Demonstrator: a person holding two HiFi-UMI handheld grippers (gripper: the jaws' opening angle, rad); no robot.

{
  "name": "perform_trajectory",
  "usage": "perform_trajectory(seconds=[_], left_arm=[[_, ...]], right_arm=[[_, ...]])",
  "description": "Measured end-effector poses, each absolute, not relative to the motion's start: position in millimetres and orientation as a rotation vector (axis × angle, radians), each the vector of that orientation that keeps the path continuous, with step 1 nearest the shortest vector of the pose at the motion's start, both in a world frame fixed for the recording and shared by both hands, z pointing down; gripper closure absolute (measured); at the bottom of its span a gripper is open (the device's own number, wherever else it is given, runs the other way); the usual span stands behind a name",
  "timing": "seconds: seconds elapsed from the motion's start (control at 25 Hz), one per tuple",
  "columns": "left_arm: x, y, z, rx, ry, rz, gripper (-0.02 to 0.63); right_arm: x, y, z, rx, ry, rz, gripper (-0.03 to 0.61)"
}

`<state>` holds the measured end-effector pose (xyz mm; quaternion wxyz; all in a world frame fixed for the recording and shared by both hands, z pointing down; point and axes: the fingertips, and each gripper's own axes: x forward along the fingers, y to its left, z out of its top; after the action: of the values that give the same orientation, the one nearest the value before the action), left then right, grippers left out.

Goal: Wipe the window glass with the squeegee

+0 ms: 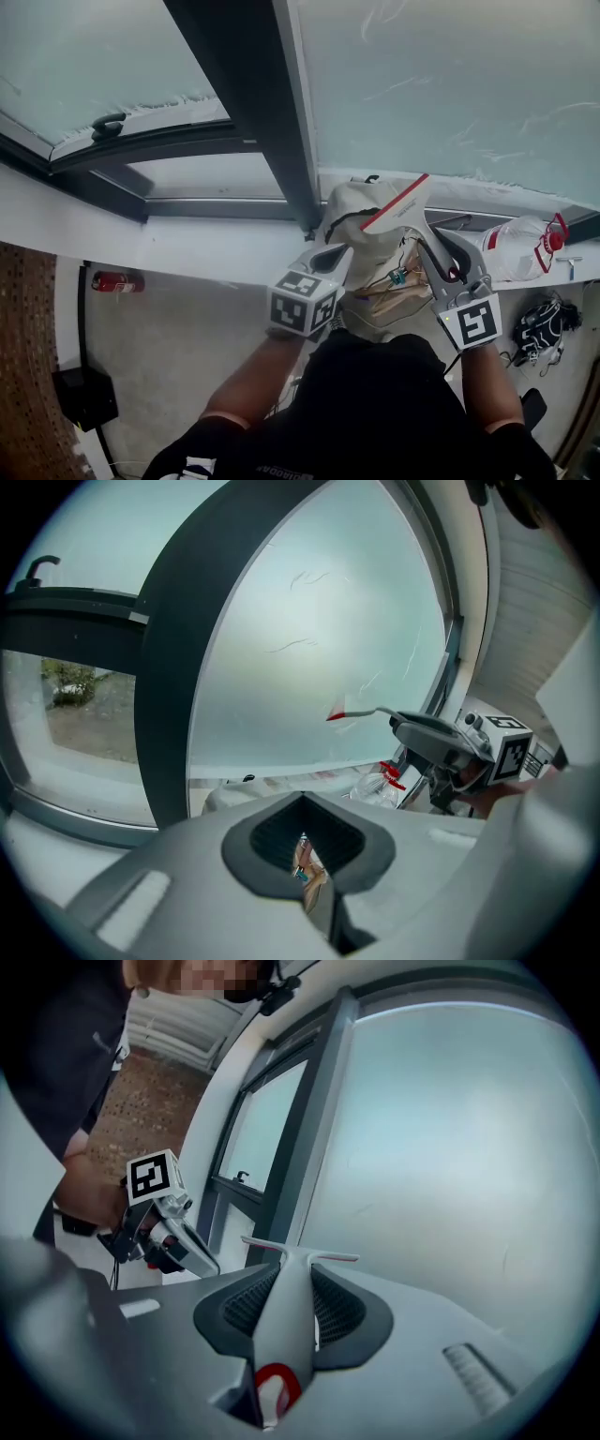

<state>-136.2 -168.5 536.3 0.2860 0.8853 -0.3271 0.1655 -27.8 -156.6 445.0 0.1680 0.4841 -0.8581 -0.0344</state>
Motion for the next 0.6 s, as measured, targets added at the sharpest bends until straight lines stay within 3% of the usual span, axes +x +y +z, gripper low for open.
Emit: perform_trajectory(seconds=[0.32, 0.6], left_arm=[[-142, -169, 543, 2.352, -0.845, 0.463, 0.614], [-137, -164, 526, 2.339, -0.931, 0.405, 0.614]], right_arm=[[-63, -196, 408, 1.051, -1.992, -0.967, 0.453], [-81, -247, 354, 0.914, -1.793, -1.369, 0.453]])
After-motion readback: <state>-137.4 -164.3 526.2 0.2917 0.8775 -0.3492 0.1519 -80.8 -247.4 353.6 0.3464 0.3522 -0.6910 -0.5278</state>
